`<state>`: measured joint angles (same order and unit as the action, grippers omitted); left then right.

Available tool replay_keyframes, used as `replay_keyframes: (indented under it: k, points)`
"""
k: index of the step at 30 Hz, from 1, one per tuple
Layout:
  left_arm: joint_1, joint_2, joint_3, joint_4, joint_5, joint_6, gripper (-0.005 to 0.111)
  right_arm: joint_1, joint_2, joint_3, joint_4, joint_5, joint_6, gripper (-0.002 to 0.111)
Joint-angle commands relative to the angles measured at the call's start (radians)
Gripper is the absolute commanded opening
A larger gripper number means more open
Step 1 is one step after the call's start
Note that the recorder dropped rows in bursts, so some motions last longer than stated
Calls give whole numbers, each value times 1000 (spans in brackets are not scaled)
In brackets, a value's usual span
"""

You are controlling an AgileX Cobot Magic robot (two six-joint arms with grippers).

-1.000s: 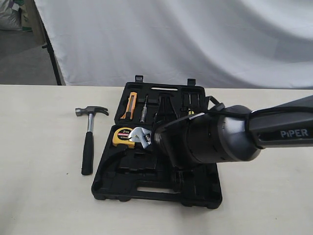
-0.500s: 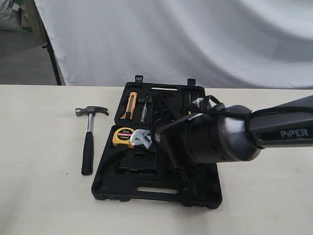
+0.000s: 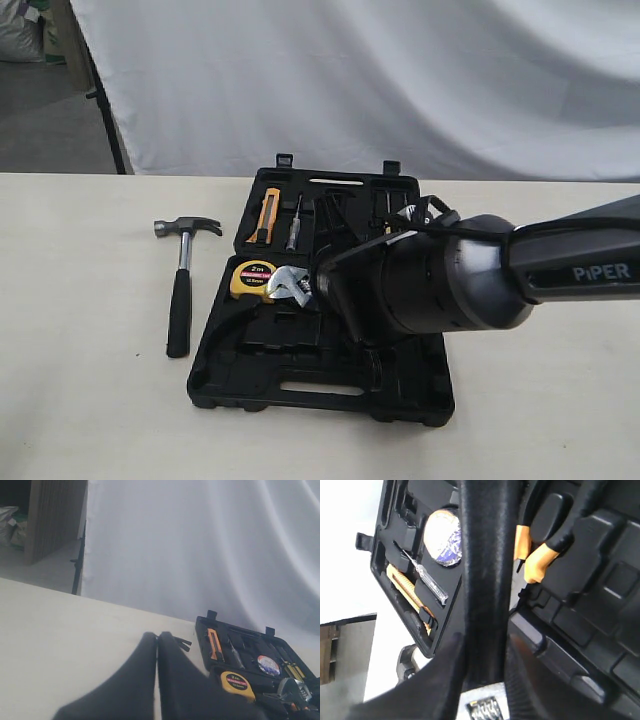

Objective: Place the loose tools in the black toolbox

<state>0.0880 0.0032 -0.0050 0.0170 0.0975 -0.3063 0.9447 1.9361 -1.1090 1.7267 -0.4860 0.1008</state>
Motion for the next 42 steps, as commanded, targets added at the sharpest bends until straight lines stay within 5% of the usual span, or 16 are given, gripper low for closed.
replay_keyframes:
  k: [1,42]
  points:
    - [-4,-3,-3,-2,-9,-5,1,1,-9,-6,-14,-4,-75,0]
    - [-4,-3,-3,-2,-9,-5,1,4,-9,-6,-102,11,-73,0]
